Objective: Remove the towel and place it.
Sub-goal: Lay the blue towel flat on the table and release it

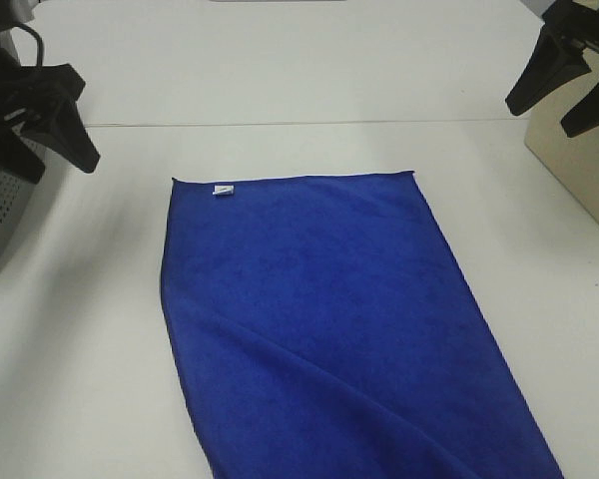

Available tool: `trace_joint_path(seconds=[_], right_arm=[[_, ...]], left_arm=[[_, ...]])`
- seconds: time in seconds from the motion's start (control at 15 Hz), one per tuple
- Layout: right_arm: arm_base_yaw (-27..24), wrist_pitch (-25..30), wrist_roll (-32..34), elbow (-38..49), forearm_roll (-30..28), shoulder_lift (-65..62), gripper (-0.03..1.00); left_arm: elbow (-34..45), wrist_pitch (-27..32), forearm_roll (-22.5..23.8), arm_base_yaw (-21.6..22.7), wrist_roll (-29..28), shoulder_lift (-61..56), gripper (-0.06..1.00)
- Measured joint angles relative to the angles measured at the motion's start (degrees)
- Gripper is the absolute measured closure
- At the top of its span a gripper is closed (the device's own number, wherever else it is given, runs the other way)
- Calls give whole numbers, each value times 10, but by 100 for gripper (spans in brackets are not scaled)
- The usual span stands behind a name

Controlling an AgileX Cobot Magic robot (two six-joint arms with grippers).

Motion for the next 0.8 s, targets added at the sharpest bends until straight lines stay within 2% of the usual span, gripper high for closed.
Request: trace_joint_path(seconds=[0.13, 0.2, 0.4, 0.47, 0.53, 0.6, 0.67, 0.8], right_arm=[[0, 1, 0, -40, 15, 56, 20], [0, 1, 0, -40, 15, 56, 20], [1, 1, 0, -90, 19, 108, 20], [19, -1, 3, -120, -10, 137, 20], [19, -1, 3, -120, -10, 137, 20], [56, -5, 25, -149, -57, 167, 20], [72, -19, 36, -163, -80, 181, 20], [99, -49, 51, -193, -101, 213, 20]], left_arm=[[-80, 0, -6, 0, 6, 88, 33], [-80, 0, -6, 0, 6, 88, 33], [-157, 1, -8, 0, 8, 168, 33], [-206, 5, -10, 0, 8, 210, 33], [-206, 5, -10, 0, 8, 210, 33], [-239, 14, -13, 0, 7, 242, 33], [-252, 15, -15, 0, 7, 256, 33], [-272, 15, -15, 0, 7, 279, 33]])
